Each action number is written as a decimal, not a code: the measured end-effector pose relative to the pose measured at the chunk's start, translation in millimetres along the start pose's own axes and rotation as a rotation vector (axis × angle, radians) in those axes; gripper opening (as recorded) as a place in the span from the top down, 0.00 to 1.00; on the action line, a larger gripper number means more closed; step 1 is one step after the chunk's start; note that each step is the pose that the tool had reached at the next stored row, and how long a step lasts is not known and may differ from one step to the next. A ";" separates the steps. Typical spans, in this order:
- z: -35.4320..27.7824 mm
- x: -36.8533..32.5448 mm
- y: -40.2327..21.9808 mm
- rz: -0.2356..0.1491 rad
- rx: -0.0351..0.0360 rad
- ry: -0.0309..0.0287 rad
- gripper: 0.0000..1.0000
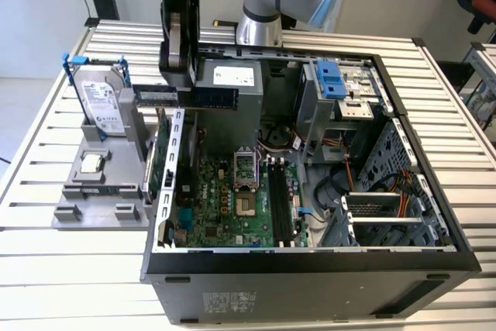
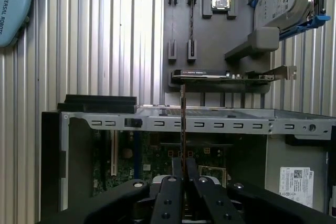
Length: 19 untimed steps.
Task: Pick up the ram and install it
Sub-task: 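Pick up the ram and move it above insertion slot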
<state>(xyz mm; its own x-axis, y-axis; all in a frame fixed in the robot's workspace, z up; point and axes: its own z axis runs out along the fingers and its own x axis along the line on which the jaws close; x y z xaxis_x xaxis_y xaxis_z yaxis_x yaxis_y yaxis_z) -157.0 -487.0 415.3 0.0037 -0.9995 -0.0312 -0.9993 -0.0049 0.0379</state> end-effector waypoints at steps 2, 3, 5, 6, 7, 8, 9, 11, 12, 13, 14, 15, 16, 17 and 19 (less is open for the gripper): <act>0.0 0.0 -0.6 0.000 0.0000 0.0000 1.00; -0.1 -0.1 -1.5 0.000 -0.0001 0.0000 1.00; -0.1 0.0 -4.8 0.000 0.0000 -0.0001 1.00; -0.3 0.0 -6.6 0.000 0.0000 0.0000 1.00; -0.3 0.0 -8.3 0.000 0.0000 0.0000 1.00; -0.4 0.0 -10.0 0.000 0.0000 0.0000 1.00; -0.5 0.0 -11.7 0.000 0.0000 0.0000 1.00; -0.6 0.0 -15.9 0.000 0.0000 -0.0001 1.00; -0.7 0.0 -18.0 0.000 -0.0001 0.0000 1.00; -0.7 0.0 -20.3 0.000 0.0000 0.0000 1.00; -0.9 -0.1 -22.5 0.000 -0.0001 0.0001 1.00; -1.0 -0.1 -25.0 0.000 0.0000 0.0001 1.00; -1.0 -0.1 -27.1 -0.001 0.0000 0.0000 1.00; -1.1 -0.1 -29.5 -0.001 0.0000 0.0000 1.00; -1.3 -0.1 -34.8 -0.001 0.0000 0.0000 1.00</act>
<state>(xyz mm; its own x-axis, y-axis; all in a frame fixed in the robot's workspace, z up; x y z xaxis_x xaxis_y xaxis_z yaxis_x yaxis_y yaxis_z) -122.2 -486.8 415.3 0.0045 -0.9995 -0.0312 -0.9993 -0.0057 0.0379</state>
